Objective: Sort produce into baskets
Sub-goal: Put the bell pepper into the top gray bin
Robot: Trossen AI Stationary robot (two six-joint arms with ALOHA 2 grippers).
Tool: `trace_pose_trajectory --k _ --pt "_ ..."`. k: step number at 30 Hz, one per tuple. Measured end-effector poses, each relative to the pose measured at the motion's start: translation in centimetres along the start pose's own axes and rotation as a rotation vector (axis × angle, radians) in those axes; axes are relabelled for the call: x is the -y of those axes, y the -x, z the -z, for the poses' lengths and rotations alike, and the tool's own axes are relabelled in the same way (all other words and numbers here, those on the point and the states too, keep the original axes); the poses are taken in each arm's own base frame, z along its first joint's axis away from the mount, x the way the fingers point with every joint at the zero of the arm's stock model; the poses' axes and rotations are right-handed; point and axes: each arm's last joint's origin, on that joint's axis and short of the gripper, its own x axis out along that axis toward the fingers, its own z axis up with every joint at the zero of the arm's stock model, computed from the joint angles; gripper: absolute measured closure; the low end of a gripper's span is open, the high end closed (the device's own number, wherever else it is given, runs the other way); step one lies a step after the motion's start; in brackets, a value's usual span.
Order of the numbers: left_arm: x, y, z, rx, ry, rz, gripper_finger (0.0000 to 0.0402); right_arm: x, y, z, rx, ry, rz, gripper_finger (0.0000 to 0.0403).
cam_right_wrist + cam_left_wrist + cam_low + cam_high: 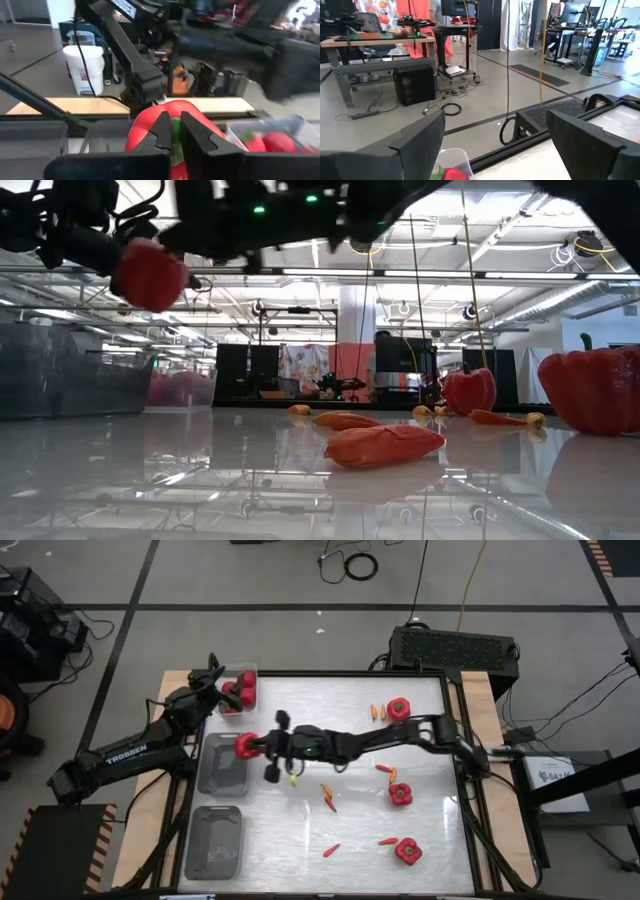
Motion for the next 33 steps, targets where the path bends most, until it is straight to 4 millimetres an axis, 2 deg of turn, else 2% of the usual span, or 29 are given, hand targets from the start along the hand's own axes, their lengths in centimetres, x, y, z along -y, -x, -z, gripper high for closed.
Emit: trace_pose_trajectory --k 7,14,17,24,33 --pt "0.0 0.0 0.1 -0.008 -0.009 -0.013 0.0049 0.2 -4.4 1.9 0.002 0.021 0.016 0.0395" --pt "0.0 0.0 0.1 -0.011 -0.032 -0.014 0.0049 0.7 -7.1 4.3 0.017 -0.054 -0.064 0.0395" --pt "0.0 0.0 0.1 -0.012 -0.033 -0.013 0.0049 0.9 -7.4 5.4 -0.003 -0.086 -0.059 0.0395" --pt "0.0 0.0 0.2 -0.016 -0.037 -0.013 0.0049 2.0 -7.5 5.8 -0.029 -0.107 -0.035 0.039" --pt "0.0 0.0 0.2 -0.016 -0.036 -0.012 0.0049 3.5 -7.6 6.5 -0.097 -0.195 0.0 0.0342"
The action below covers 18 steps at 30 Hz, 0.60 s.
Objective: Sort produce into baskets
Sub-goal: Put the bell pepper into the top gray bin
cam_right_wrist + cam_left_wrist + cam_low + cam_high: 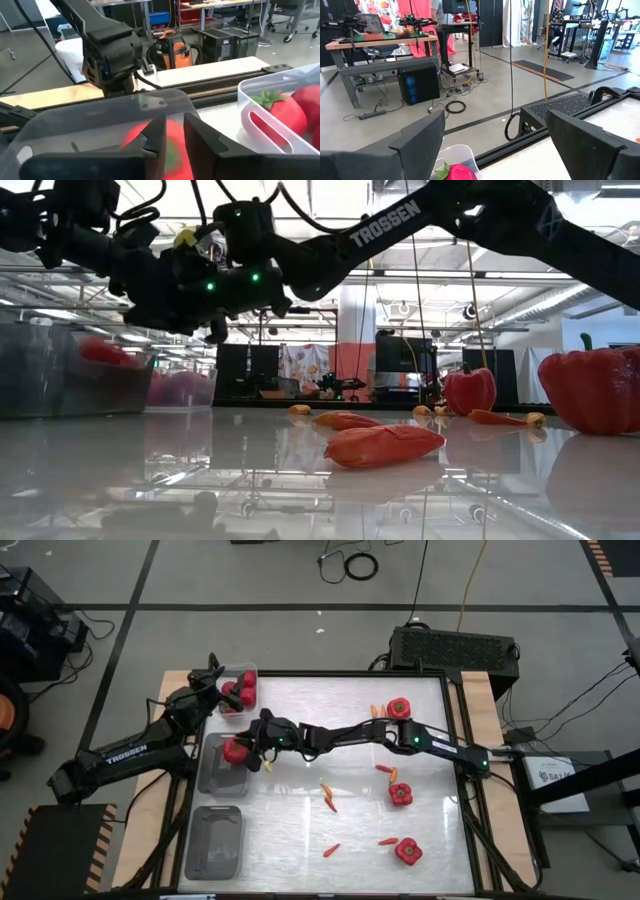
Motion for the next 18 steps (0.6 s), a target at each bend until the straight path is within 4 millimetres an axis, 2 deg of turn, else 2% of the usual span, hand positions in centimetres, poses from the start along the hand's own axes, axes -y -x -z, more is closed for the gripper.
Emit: trace_pose_trajectory --k 11,14,18 --pt "0.0 0.0 0.0 -0.001 -0.001 0.003 0.0049 0.0 0.1 -0.4 0.005 -0.013 -0.006 0.03" --pt "0.0 0.0 0.1 -0.005 -0.003 0.003 0.0049 -0.2 0.6 -1.5 -0.021 0.014 -0.008 0.0292" --pt "0.0 0.0 0.2 -0.019 -0.025 0.003 0.0049 -0.7 2.1 -3.6 -0.149 0.091 0.002 0.0287"
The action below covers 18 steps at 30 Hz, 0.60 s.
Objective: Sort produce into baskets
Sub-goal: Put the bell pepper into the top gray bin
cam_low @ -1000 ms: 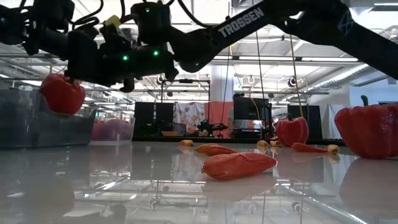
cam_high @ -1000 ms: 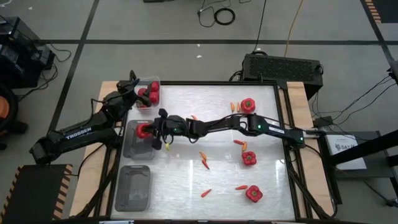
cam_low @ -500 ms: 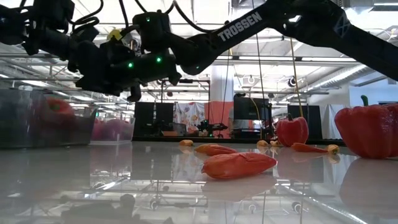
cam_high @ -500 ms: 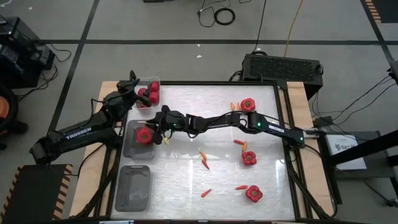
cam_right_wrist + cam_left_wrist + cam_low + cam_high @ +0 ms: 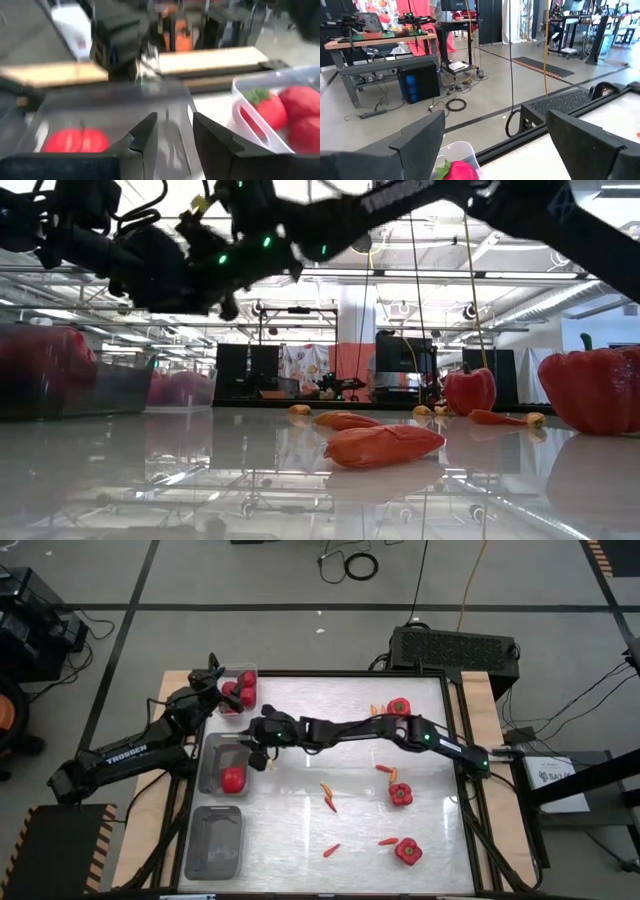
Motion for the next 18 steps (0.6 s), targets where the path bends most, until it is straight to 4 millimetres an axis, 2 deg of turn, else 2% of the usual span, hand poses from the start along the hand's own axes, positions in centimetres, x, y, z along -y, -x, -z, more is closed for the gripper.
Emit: trace_pose_trajectory --k 4,10,14,18 --pt "0.0 0.0 0.2 -0.017 -0.015 0.005 0.0049 -0.2 3.3 -2.4 -0.195 0.047 0.008 0.0287" --pt "0.1 0.0 0.2 -0.024 -0.017 0.025 0.0049 -0.1 10.8 -6.7 -0.451 0.076 0.019 0.0287" --pt "0.1 0.0 0.2 -0.024 -0.016 0.035 0.0049 -0.1 15.2 -8.2 -0.595 0.027 0.043 0.0287" --pt "0.1 0.0 0.2 -0.024 -0.01 0.049 0.0049 -0.1 18.6 -8.2 -0.768 -0.081 0.108 0.0287"
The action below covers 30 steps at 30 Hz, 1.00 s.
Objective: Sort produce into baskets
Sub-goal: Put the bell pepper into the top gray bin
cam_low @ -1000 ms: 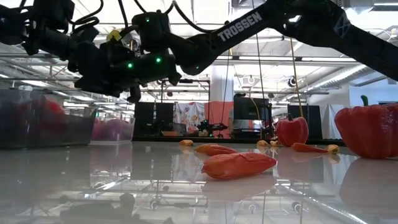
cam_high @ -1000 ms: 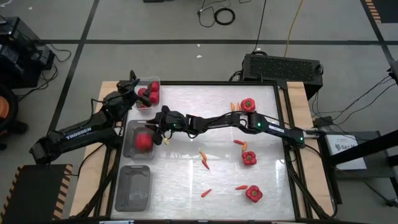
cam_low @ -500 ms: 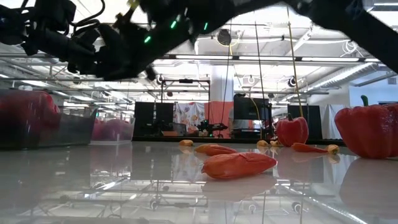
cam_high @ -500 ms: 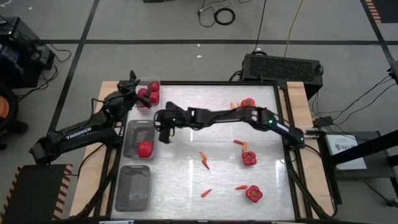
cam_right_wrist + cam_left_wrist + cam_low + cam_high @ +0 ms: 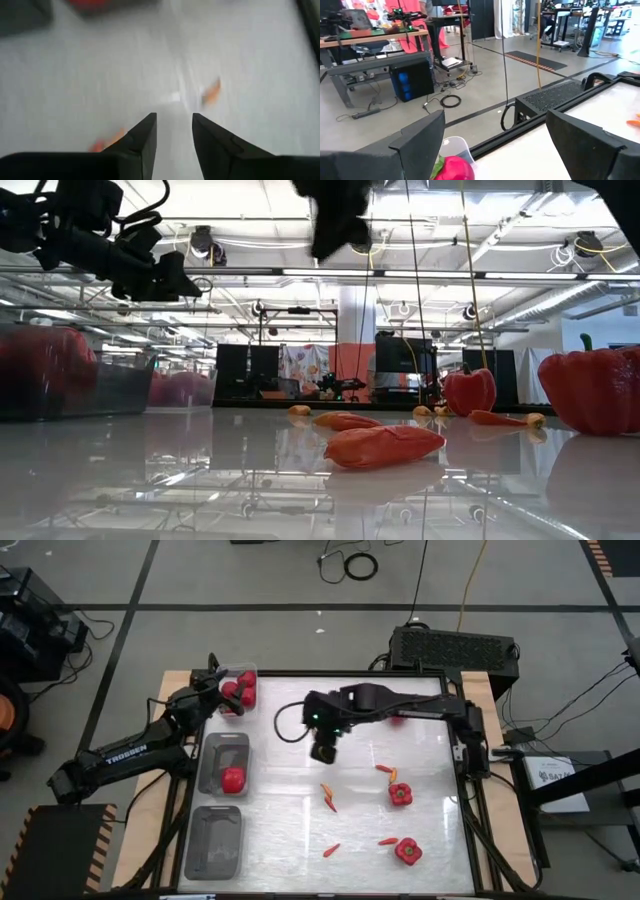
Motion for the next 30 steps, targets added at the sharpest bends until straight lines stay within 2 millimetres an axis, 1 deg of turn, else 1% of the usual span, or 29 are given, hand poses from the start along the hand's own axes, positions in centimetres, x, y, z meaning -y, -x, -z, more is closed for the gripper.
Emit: trace_pose_trajectory --k 3,6,7,9,13,16,20,23,27,30 --pt "0.0 0.0 0.0 0.0 0.001 0.013 0.0049 -0.2 0.6 2.0 -0.174 -0.074 0.059 0.0287" --pt "0.1 0.0 0.0 0.0 0.001 0.017 0.0049 -1.0 1.2 3.9 -0.319 -0.113 0.185 0.0287" --pt "0.1 0.0 0.0 0.0 0.001 0.024 0.0049 -1.5 1.4 4.5 -0.342 -0.129 0.233 0.0287" --pt "0.1 0.0 0.0 0.0 0.001 0.034 0.0049 -2.5 1.3 5.3 -0.326 -0.155 0.279 0.0287" --pt "0.1 0.0 0.0 -0.001 0.001 0.035 0.0049 -4.5 1.5 7.6 -0.391 -0.203 0.244 0.028" --pt "0.1 0.0 0.0 0.0 0.002 0.052 0.0049 -5.5 1.4 10.1 -0.458 -0.244 0.236 0.026" --pt "0.2 0.0 -0.1 0.005 0.004 0.062 0.0049 -6.1 1.9 14.4 -0.549 -0.308 0.273 0.0223" --pt "0.2 0.0 0.0 0.004 0.003 0.062 0.0049 -6.2 2.0 17.0 -0.563 -0.399 0.272 0.0198" --pt "0.2 0.0 0.0 0.004 0.007 0.064 0.0049 -6.0 2.0 19.2 -0.517 -0.516 0.281 0.0175" --pt "0.2 0.0 -0.1 0.005 0.028 0.065 0.0049 -6.4 1.3 20.4 -0.483 -0.554 0.255 0.0168"
